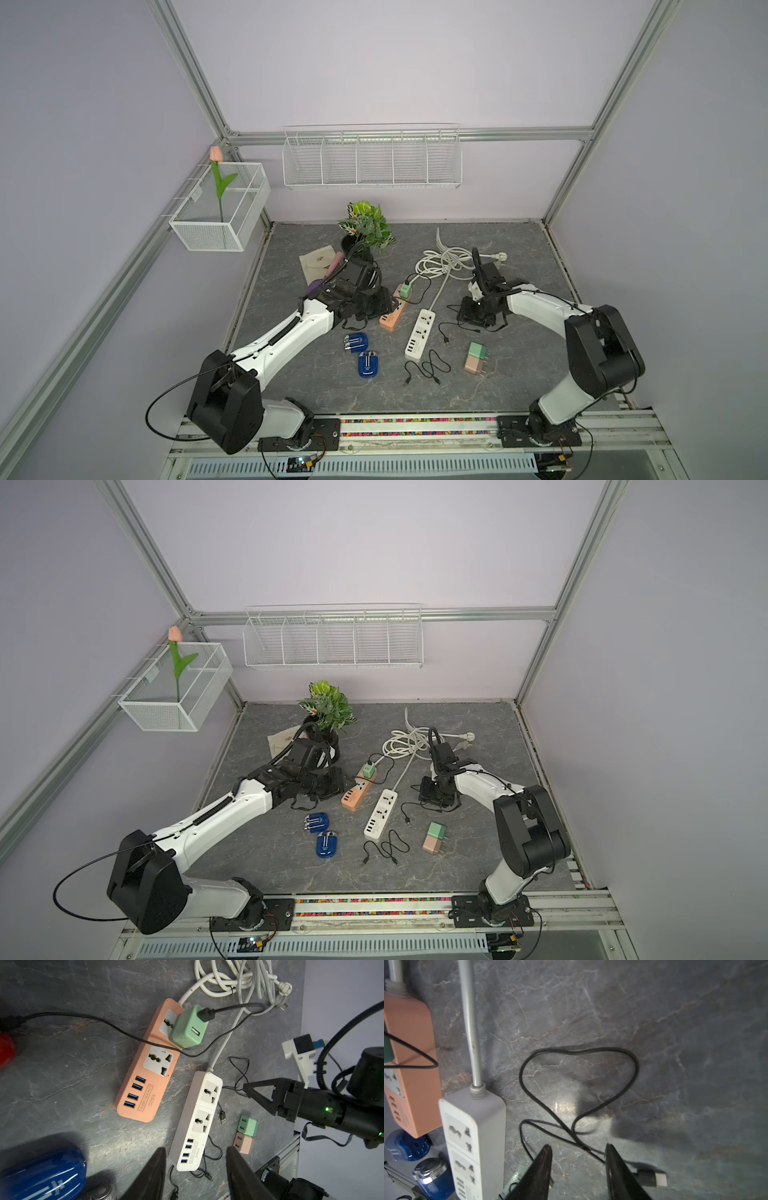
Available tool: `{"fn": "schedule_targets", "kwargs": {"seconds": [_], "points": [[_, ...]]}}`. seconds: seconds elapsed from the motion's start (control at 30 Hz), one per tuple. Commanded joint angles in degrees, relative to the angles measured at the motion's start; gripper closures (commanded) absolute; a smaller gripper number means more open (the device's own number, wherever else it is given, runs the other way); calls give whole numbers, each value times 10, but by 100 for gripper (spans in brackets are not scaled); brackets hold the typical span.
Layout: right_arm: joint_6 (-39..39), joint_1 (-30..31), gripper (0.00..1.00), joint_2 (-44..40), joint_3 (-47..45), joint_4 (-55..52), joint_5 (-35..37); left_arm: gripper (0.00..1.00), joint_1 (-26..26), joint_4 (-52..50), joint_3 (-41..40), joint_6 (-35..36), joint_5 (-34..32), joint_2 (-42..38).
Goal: Charge the electric shaver
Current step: Pick up the charging cable from the center of the board.
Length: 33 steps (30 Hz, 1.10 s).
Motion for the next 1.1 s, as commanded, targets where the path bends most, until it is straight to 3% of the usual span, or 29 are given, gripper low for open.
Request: {"fn": "schedule_targets", "kwargs": {"seconds": [0.0, 0.17, 0.37, 0.7, 1.07], "points": [[-11, -6, 56, 24, 3, 1, 12, 52, -9, 6, 10, 41, -6, -5], [2, -6, 62, 33, 2, 22, 0, 53, -23, 5, 15, 65, -4, -5], [15, -7, 93, 8, 34, 0, -8, 53, -46, 5, 40, 90, 0, 16], [16, -21, 93, -87, 113, -125, -63, 48, -87, 41, 93, 125, 23, 71], [-20, -61, 94, -119, 240, -272, -137, 32, -91, 112, 106, 249, 52, 66]]}}
